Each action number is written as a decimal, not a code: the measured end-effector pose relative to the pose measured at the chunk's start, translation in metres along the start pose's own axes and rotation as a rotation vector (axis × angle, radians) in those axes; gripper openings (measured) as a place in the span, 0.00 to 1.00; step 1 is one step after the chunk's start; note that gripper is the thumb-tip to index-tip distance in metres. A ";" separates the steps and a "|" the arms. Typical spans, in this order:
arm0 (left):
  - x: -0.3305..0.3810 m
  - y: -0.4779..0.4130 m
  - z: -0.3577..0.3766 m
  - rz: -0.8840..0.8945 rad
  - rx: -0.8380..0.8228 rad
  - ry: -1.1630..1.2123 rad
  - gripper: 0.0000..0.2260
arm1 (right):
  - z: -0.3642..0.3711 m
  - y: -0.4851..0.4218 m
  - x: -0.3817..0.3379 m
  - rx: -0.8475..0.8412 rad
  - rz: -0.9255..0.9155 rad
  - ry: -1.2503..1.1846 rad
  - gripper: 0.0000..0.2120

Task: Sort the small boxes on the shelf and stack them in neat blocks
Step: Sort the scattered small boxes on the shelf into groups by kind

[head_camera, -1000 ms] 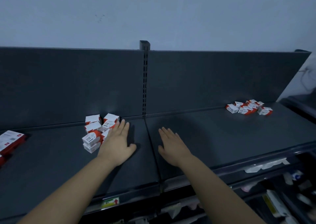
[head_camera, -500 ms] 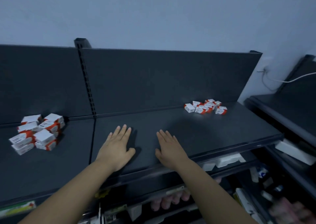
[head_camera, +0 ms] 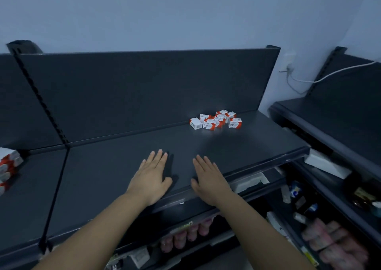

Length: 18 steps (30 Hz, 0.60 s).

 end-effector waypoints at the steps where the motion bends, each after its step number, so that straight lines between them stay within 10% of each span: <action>1: 0.005 -0.007 0.003 0.009 -0.006 0.003 0.32 | 0.000 -0.001 0.009 -0.003 0.013 -0.003 0.31; 18: 0.080 -0.184 0.051 0.150 -0.061 0.068 0.34 | -0.038 -0.075 0.152 0.017 0.137 -0.016 0.31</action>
Point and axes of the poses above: each hand's wrist, its own y-axis away from the middle knuckle, its own z-axis out of the palm, x = y × z, the point moved 4 cm from there along -y, towards the middle knuckle, and after that the axes turned 4 degrees about y, right-handed, at the moved point
